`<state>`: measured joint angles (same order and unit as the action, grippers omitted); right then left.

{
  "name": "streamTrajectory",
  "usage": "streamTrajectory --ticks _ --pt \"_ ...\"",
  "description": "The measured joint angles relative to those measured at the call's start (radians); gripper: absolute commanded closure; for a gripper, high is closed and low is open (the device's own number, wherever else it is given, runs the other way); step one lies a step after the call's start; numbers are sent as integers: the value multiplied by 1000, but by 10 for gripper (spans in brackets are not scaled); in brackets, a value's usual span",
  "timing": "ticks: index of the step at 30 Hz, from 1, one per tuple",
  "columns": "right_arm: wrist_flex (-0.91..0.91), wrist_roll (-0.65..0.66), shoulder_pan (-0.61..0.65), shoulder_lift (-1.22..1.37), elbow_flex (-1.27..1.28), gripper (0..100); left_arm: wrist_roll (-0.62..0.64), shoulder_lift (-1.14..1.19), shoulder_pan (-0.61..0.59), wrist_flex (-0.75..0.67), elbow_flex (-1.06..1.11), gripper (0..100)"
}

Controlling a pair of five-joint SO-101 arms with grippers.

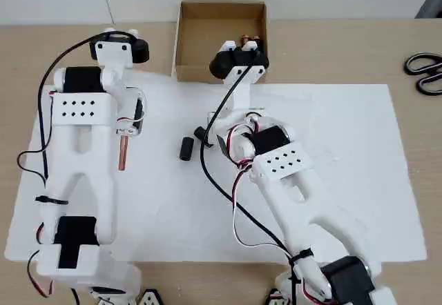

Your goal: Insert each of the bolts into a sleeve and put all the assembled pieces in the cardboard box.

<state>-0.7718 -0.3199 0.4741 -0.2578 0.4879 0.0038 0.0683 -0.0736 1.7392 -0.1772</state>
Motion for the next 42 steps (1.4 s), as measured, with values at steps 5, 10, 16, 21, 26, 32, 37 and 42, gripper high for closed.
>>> streamTrajectory --ticks 5,10,16,21,26,32,37,42 --pt "0 0 -75 0 0 790 0 0 0 0 0 994" --pt "0 0 -212 0 0 790 0 0 0 0 0 994" --pt "0 0 -269 0 0 790 0 0 0 0 0 994" --pt "0 0 -267 0 0 790 0 0 0 0 0 994" --pt "0 0 -267 0 0 790 0 0 0 0 0 994" --pt "0 0 -310 0 -3 790 0 0 0 -6 0 994" --pt "0 0 -344 0 -12 790 -3 0 -14 -8 0 994" --pt "0 0 -341 0 -12 790 0 0 -117 -17 0 994"
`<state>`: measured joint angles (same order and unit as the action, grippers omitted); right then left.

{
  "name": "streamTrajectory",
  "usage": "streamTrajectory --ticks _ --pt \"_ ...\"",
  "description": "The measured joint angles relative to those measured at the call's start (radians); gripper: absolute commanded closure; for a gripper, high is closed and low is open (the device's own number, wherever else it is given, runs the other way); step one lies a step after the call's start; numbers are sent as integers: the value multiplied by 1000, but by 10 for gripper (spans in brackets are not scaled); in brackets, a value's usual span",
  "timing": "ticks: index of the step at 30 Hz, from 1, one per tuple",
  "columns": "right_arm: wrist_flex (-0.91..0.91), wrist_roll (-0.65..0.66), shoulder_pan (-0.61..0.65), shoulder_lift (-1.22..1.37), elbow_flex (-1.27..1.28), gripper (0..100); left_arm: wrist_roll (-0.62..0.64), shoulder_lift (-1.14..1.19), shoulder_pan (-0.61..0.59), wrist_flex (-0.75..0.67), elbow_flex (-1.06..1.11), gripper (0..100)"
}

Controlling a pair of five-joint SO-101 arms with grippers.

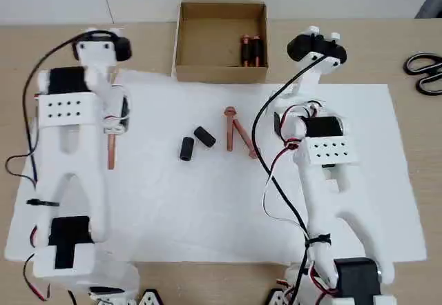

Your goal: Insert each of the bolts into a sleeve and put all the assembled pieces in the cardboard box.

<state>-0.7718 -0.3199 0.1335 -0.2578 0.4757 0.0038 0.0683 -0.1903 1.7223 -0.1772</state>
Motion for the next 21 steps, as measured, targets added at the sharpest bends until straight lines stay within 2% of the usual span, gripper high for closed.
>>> streamTrajectory --ticks 4,8,21 --pt "0 0 2 0 0 790 -23 0 -80 0 0 994" --pt "0 0 32 0 0 790 -34 0 -106 0 0 994" --pt "0 0 192 0 0 790 -66 0 -40 -77 106 994"
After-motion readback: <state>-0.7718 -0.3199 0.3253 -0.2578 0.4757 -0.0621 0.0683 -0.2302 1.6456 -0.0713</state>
